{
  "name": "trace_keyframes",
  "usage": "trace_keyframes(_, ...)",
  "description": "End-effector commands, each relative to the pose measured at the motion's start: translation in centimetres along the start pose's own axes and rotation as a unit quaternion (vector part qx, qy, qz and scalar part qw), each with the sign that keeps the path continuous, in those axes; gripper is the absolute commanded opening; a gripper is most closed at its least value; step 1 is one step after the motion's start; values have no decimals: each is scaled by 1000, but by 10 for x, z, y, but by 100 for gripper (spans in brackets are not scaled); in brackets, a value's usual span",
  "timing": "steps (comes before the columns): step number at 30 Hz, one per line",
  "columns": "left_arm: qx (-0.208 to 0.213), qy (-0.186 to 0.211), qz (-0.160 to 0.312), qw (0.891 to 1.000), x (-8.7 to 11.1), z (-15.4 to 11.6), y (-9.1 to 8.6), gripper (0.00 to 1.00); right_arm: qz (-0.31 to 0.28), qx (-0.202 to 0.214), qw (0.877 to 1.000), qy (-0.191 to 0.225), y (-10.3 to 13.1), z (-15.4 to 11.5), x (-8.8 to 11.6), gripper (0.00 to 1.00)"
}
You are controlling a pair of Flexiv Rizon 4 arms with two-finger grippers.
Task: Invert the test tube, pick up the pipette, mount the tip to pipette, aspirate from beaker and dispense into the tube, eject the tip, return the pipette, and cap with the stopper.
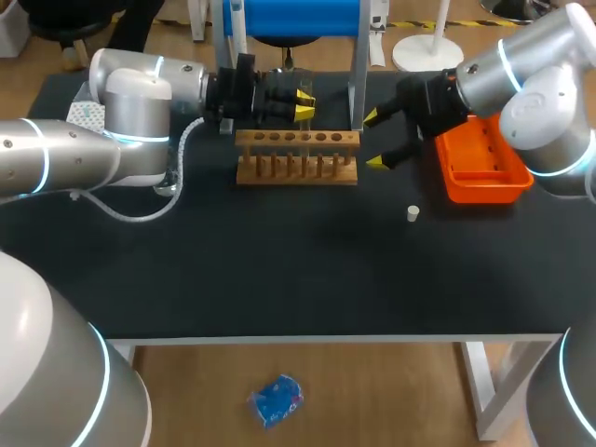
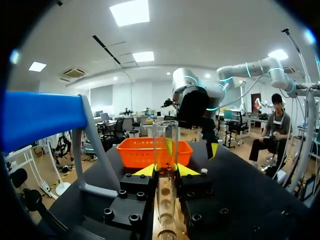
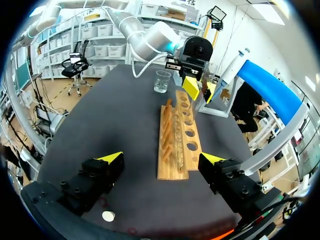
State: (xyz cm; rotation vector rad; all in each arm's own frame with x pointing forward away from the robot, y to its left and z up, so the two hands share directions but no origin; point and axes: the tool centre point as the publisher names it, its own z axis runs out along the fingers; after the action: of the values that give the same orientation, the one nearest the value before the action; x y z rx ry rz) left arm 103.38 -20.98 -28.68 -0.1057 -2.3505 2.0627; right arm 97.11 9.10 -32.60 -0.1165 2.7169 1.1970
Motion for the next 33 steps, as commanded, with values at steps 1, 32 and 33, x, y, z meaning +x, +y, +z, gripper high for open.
trace_keyframes(1,2,4,-2,1000,-4,0,5,0,0,0,1000,0,0,-1,0,100)
trace_keyframes(32,-15,-36,0,999,-1,-23,-4,100,0,0,1000,0,0,-1,0,100)
trace_keyframes(33,-20,-41,-3,999,-1,-25,-4,100,0,0,1000,0,0,-1,0,100)
